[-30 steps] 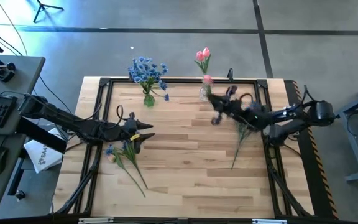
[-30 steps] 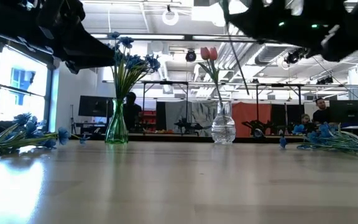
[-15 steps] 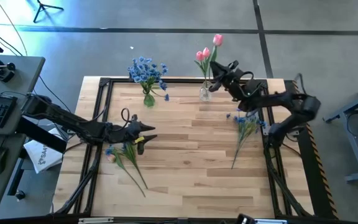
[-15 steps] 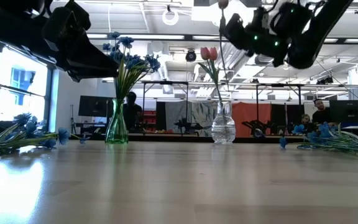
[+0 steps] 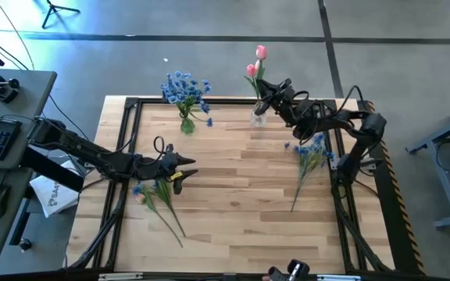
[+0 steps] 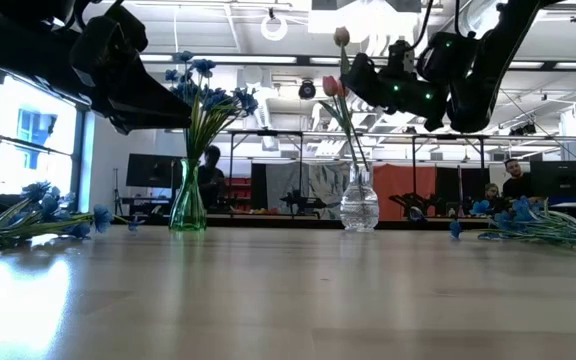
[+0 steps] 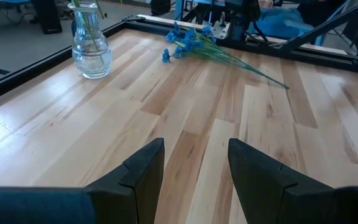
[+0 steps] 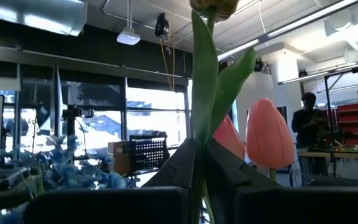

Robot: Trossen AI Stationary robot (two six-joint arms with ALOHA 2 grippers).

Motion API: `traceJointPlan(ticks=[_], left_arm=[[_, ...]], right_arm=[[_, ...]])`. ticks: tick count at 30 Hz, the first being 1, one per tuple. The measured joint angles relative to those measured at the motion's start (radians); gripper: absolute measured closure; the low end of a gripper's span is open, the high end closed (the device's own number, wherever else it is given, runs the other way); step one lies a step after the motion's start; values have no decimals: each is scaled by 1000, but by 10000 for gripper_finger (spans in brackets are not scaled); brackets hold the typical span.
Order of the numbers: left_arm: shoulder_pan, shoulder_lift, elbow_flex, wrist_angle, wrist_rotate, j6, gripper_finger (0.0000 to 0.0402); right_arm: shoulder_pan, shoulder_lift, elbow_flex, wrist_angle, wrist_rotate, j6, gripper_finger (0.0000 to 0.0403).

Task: Sort flowers into vase by color
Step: Put the right pink tulip into the transparent vase

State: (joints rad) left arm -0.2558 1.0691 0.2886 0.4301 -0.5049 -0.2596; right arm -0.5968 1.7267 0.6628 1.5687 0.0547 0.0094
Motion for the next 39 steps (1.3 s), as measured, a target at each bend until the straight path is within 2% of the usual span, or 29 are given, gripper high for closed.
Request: traceJointPlan(ticks=[9, 23, 26, 32, 35, 39], left_arm=[[0, 0, 0, 2, 0, 0, 234], [0, 0, 0, 2, 0, 1, 234], [0, 0, 0, 2, 0, 0, 234], [0, 0, 0, 2, 0, 0, 234], [0, 0, 0, 2, 0, 0, 234], [0, 0, 0, 1, 0, -8, 234]], right_arm=[[2, -86, 0, 4, -7, -18, 383], [2, -88, 0, -111, 23, -62, 374], [2, -88, 0, -135, 23, -62, 354], [2, -88, 0, -251, 23, -83, 290], [2, -107, 0, -387, 22, -109, 258], [2, -193, 0, -620, 22, -121, 224]])
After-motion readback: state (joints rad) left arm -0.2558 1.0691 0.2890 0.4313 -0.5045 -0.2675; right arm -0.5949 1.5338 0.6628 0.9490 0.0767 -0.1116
